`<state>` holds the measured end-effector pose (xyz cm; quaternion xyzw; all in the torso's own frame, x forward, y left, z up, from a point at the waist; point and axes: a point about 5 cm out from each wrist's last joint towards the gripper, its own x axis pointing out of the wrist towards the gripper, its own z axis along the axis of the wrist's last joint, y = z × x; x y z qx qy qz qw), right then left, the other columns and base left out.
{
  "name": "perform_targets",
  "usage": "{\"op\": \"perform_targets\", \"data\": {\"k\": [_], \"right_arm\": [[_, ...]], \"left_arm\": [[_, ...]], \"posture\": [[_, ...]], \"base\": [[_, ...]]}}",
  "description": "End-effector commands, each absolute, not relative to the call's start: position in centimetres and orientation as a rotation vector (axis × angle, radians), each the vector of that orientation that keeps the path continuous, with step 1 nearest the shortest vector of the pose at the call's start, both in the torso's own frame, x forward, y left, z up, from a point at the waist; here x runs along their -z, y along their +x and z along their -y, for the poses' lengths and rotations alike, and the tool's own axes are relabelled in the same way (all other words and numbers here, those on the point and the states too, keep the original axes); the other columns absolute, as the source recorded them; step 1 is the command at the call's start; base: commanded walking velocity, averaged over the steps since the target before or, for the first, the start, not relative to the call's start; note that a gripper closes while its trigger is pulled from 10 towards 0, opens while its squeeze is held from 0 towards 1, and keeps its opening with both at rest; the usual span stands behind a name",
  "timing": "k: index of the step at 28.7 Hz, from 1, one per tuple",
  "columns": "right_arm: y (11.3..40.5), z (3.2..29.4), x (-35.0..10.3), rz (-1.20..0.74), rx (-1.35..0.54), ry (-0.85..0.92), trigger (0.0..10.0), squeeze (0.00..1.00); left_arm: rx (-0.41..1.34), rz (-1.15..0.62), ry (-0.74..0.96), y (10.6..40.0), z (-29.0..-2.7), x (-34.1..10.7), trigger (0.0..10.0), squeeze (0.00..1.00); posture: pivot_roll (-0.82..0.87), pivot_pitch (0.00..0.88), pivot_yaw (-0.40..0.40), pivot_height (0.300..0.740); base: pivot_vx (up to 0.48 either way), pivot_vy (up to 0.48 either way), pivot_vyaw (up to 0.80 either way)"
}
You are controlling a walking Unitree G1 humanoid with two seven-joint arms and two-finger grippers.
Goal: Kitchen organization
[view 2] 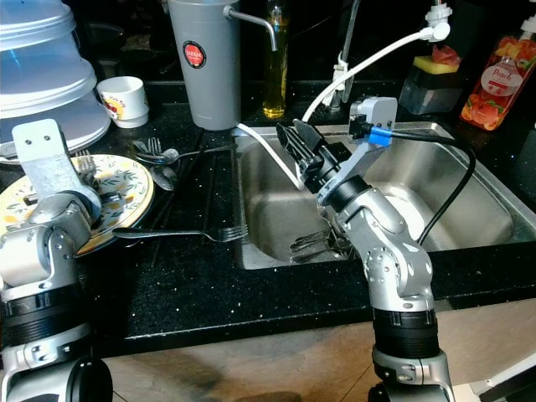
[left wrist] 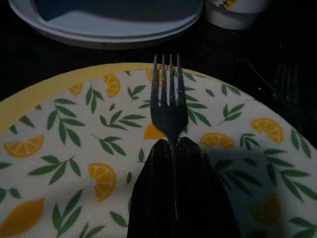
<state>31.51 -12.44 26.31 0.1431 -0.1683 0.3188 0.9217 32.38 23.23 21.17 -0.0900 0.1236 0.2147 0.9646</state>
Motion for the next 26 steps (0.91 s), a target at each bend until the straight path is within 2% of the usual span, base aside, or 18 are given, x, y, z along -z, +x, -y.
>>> {"op": "perform_targets", "data": {"k": [1,2,4,5,6,7,8,10,11,12,14,15,17,18,20,24,26], "right_arm": [[31.6,12.4,-26.5,0.343,-0.667,0.296,10.0,0.00],[31.6,12.4,-26.5,0.344,-0.667,0.296,10.0,0.00],[31.6,12.4,-26.5,0.345,-0.668,0.298,10.0,0.00],[31.6,12.4,-26.5,0.346,-0.668,0.298,10.0,0.00],[31.7,12.4,-26.6,0.346,-0.669,0.298,10.0,0.00],[31.7,12.4,-26.6,0.346,-0.668,0.298,10.0,0.00],[31.7,12.4,-26.6,0.348,-0.666,0.299,10.0,0.00],[31.8,12.4,-26.7,0.351,-0.663,0.301,10.0,0.00],[31.8,12.4,-26.7,0.351,-0.663,0.301,10.0,0.00],[31.8,12.5,-26.7,0.353,-0.660,0.303,10.0,0.00],[31.8,12.5,-26.6,0.352,-0.650,0.300,10.0,0.00],[31.8,12.5,-26.6,0.352,-0.650,0.300,10.0,0.00],[31.8,12.6,-26.5,0.350,-0.642,0.294,10.0,0.00],[31.8,12.6,-26.5,0.350,-0.642,0.294,10.0,0.00],[31.9,12.9,-26.4,0.350,-0.622,0.287,10.0,0.00],[32.3,14.0,-26.9,0.386,-0.536,0.296,10.0,0.00],[32.3,14.2,-27.1,0.396,-0.520,0.304,10.0,0.00]], "left_arm": [[-0.439,-0.324,-0.204,32.5,-22.9,-19.5,0.0,0.00],[-0.447,-0.313,-0.199,32.6,-23.0,-19.7,0.0,0.00],[-0.478,-0.164,-0.073,33.0,-23.4,-22.0,0.0,0.00],[-0.458,-0.055,-0.021,33.2,-23.2,-23.7,4.4,0.00],[-0.439,0.016,0.012,33.3,-23.0,-24.9,4.4,0.00],[-0.403,0.101,0.018,33.3,-22.5,-26.4,10.0,0.00],[-0.298,0.208,0.023,33.3,-21.3,-28.5,10.0,0.00],[-0.166,0.258,0.023,33.3,-19.9,-29.7,10.0,0.00],[-0.166,0.258,0.023,33.3,-19.9,-29.7,10.0,0.00],[-0.073,0.259,0.008,33.3,-19.1,-30.0,10.0,0.00],[0.226,0.173,0.009,32.9,-16.6,-29.8,10.0,0.00],[0.226,0.173,0.009,32.9,-16.6,-29.8,10.0,0.00],[0.399,0.084,0.014,32.6,-15.4,-29.2,10.0,0.00],[0.399,0.084,0.014,32.6,-15.4,-29.2,10.0,0.00],[0.526,0.031,-0.016,32.6,-14.4,-28.5,10.0,0.00],[0.740,-0.008,-0.017,33.2,-10.1,-26.4,10.0,0.00],[0.778,0.000,-0.011,33.2,-9.1,-26.1,10.0,0.00]], "posture": [[0.14,0.009,-0.023,0.740],[0.14,0.009,-0.023,0.740],[0.14,0.009,-0.026,0.740],[0.14,0.009,-0.026,0.740],[0.14,0.008,-0.026,0.740],[0.14,0.008,-0.027,0.740],[0.14,0.007,-0.026,0.740],[0.14,0.007,-0.026,0.740],[0.14,0.007,-0.026,0.740],[0.14,0.007,-0.026,0.740],[0.13,0.008,-0.029,0.740],[0.13,0.008,-0.029,0.740],[0.14,0.007,-0.025,0.740],[0.14,0.007,-0.025,0.740],[0.14,0.006,-0.025,0.740],[0.11,0.000,-0.010,0.740],[0.11,0.000,-0.010,0.740]], "base": [[0.000,0.000,0.00],[0.000,0.000,0.00],[0.000,0.000,0.00],[0.000,0.000,0.00],[0.000,0.000,0.00],[0.000,0.000,0.00],[0.000,0.000,0.00],[0.000,0.000,0.00],[0.000,0.000,0.00],[0.000,0.000,0.00],[0.000,0.000,0.00],[0.000,0.000,0.00],[0.000,0.000,0.00],[0.000,0.000,0.00],[0.000,0.000,0.00],[0.000,0.000,0.00],[0.000,0.000,0.00]]}}
